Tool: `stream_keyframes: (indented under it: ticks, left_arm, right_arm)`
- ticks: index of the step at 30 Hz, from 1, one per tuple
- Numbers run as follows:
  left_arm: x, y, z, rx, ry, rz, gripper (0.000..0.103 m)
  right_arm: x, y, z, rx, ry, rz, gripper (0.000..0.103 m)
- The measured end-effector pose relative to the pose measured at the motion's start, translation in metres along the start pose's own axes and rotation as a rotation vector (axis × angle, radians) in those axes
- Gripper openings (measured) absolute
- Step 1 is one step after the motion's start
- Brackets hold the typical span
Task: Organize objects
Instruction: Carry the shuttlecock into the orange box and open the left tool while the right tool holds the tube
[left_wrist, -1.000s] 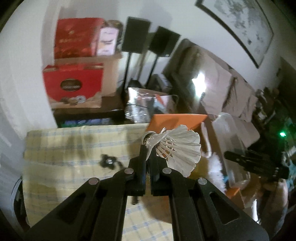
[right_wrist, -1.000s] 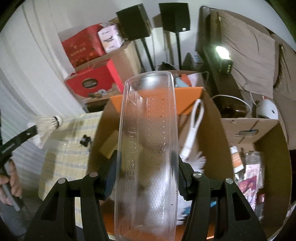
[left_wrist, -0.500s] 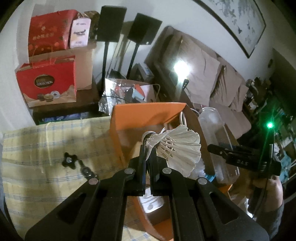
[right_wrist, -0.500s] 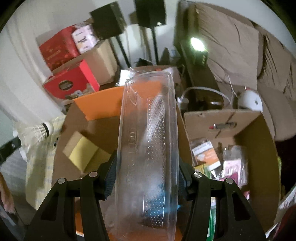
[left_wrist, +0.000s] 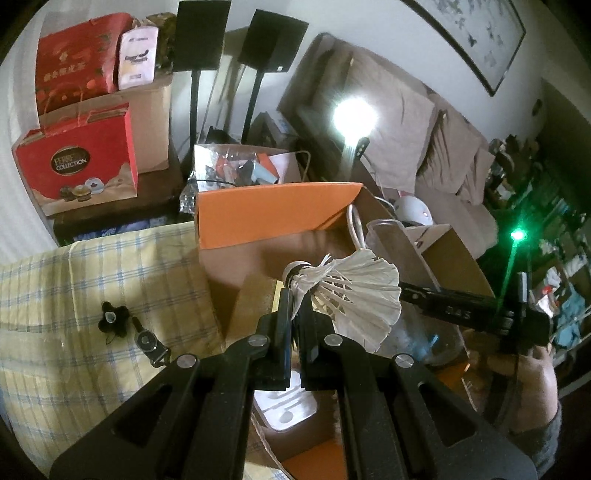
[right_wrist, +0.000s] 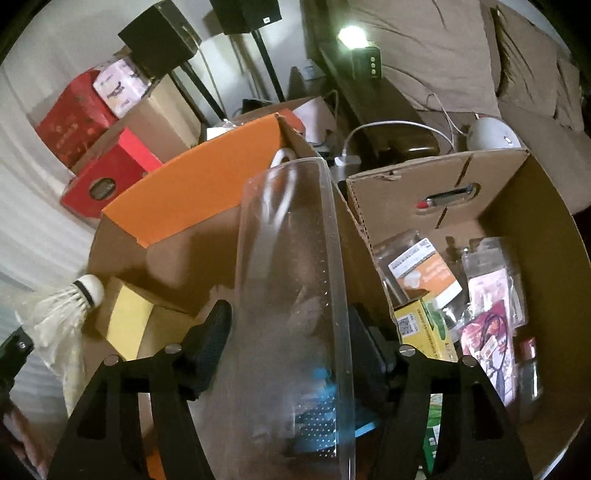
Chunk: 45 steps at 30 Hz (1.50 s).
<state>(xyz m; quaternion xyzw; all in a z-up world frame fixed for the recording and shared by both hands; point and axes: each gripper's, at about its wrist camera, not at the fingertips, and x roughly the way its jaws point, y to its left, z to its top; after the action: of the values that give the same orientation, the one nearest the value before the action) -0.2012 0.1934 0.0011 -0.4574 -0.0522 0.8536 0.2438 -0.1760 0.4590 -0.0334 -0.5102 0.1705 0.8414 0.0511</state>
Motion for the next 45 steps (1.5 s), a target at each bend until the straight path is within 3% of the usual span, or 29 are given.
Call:
stream_keyframes:
  ticks: [6, 15, 18, 20, 22, 27, 33, 34, 38, 45]
  left_arm:
    - [0.004, 0.001, -0.005, 0.016, 0.031, -0.001, 0.003]
    - [-0.005, -0.008, -0.039, 0.091, 0.093, 0.000, 0.004]
    - [-0.010, -0.010, -0.046, 0.111, 0.079, 0.029, 0.020]
    - [-0.013, -0.008, -0.048, 0.102, 0.069, 0.036, 0.041]
    - [-0.017, -0.005, -0.047, 0.079, 0.060, 0.022, 0.049]
    - [-0.028, -0.002, -0.045, 0.063, 0.050, -0.014, 0.062]
    - [-0.039, -0.004, -0.049, 0.073, 0.040, -0.009, 0.067]
    - [-0.041, -0.003, -0.049, 0.068, 0.035, -0.005, 0.074]
    - [-0.054, 0.006, -0.048, 0.049, -0.005, 0.045, 0.090]
    - [-0.070, 0.027, -0.048, 0.038, -0.057, 0.142, 0.102]
  right_arm:
    - [-0.034, 0.011, -0.007, -0.070, -0.113, -0.061, 0.076]
    - [-0.055, 0.038, -0.028, -0.152, -0.138, 0.019, 0.077]
    - [-0.055, 0.050, -0.034, -0.173, -0.137, 0.037, 0.077]
    - [-0.054, 0.058, -0.038, -0.190, -0.136, 0.043, 0.077]
    - [-0.053, 0.063, -0.041, -0.200, -0.136, 0.045, 0.077]
    - [-0.053, 0.077, -0.049, -0.233, -0.135, 0.072, 0.077]
    - [-0.058, 0.085, -0.053, -0.237, -0.154, 0.072, 0.077]
    - [-0.060, 0.086, -0.054, -0.238, -0.158, 0.072, 0.077]
    - [-0.063, 0.091, -0.057, -0.250, -0.163, 0.077, 0.078]
    - [-0.065, 0.110, -0.066, -0.286, -0.179, 0.061, 0.081]
